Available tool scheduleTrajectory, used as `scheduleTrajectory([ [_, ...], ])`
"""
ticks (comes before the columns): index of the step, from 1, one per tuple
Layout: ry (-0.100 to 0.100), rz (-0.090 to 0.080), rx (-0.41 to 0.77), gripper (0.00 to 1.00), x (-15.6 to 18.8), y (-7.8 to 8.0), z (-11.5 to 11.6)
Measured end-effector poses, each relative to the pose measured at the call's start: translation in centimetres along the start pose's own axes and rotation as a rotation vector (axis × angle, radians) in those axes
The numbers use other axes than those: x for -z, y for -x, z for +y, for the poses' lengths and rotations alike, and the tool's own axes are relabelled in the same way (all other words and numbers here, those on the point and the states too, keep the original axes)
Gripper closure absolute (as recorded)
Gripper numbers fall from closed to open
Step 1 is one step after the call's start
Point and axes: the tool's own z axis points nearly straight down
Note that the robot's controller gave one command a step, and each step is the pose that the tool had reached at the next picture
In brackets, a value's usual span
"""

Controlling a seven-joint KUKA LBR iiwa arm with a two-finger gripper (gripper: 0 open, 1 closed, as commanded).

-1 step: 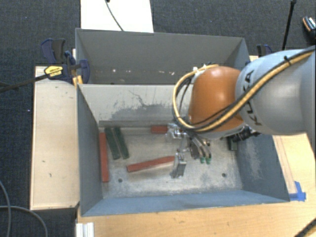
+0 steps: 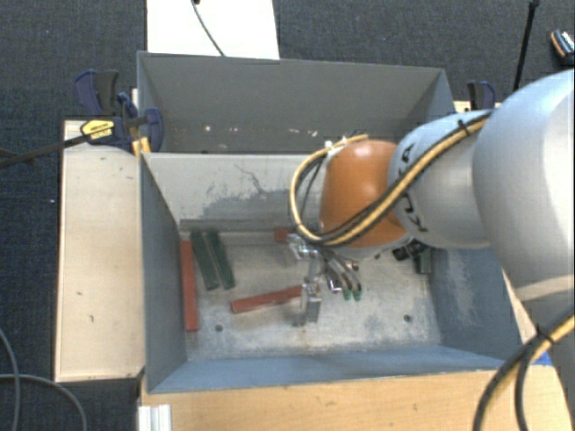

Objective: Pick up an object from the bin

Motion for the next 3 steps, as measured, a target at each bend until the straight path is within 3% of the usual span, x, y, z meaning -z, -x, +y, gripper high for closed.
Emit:
scheduleTrajectory([
  [1,0.001,-0.005,-0.004,1.00,0.4,0.1,0.0],
  [2,0.000,-0.015,0.233,1.00,13.3,-0.1,1.3],
  [3,-0.001,-0.013,0.499,1.00,22.5,-1.6,2.6],
])
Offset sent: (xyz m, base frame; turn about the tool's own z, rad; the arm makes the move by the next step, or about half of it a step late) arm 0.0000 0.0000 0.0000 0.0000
